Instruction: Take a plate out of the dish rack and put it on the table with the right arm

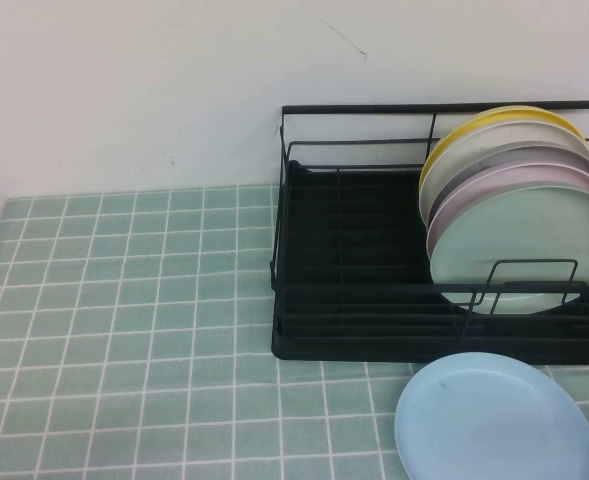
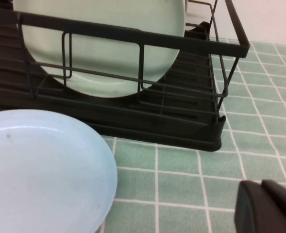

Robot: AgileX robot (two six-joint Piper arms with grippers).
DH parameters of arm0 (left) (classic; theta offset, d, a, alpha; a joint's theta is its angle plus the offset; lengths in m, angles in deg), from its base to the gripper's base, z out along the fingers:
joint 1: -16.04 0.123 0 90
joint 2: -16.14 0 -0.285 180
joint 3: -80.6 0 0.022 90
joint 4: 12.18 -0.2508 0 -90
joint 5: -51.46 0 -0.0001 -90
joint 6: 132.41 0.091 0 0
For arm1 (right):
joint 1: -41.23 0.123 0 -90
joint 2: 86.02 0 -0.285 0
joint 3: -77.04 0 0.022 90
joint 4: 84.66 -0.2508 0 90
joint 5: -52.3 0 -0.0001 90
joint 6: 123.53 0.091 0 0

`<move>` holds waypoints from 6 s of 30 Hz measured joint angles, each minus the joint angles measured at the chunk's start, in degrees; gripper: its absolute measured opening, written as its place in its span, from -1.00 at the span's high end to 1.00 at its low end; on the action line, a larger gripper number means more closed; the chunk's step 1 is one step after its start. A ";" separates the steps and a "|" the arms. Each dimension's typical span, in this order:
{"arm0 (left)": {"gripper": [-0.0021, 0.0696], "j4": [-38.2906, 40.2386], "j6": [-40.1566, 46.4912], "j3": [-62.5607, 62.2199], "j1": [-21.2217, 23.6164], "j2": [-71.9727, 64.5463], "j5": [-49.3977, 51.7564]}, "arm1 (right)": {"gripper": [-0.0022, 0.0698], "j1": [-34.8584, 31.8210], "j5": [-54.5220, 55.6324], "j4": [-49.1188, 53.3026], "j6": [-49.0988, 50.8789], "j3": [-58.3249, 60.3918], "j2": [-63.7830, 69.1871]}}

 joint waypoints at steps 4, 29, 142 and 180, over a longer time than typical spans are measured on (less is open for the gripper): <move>0.95 0.00 0.00 0.00 0.00 0.00 0.00 | 0.94 0.00 0.10 0.00 0.00 0.00 0.00; 0.95 0.00 0.00 0.00 0.00 0.00 0.00 | 0.94 0.00 4.71 -8.19 -2.31 0.45 0.00; 0.95 0.00 0.00 0.00 0.00 0.00 0.00 | 0.17 0.09 -15.64 -32.28 -79.54 -71.65 99.26; 0.95 0.00 0.00 0.00 0.00 0.00 0.00 | 0.70 0.22 -40.60 -10.64 -10.27 -58.79 63.90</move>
